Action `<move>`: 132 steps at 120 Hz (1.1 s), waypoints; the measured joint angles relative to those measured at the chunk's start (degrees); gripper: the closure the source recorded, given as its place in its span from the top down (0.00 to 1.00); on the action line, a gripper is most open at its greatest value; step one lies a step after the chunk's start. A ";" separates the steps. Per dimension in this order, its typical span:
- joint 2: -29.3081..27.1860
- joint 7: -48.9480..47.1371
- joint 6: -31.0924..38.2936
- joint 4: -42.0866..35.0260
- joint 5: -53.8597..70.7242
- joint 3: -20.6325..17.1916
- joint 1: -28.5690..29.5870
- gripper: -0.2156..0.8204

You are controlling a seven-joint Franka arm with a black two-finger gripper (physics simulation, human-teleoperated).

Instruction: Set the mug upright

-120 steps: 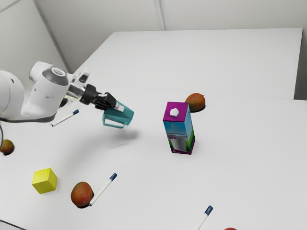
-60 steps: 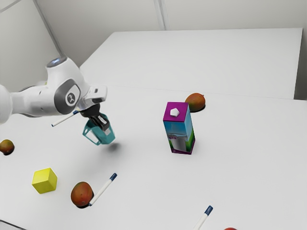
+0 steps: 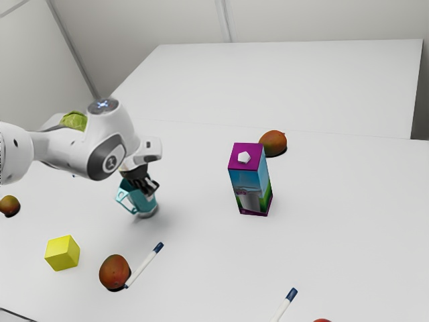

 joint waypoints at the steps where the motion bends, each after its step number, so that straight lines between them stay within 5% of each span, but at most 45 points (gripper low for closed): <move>1: 0.13 -0.20 0.14 0.00 0.01 -0.07 0.04 0.04; 79: 3.33 -9.93 4.03 1.05 -1.86 -1.53 -0.63 0.09; 112: 3.32 -11.28 4.05 1.53 -2.29 -2.12 -1.22 0.31; 132: 3.11 -11.79 3.78 2.39 -2.28 -2.17 -0.99 0.52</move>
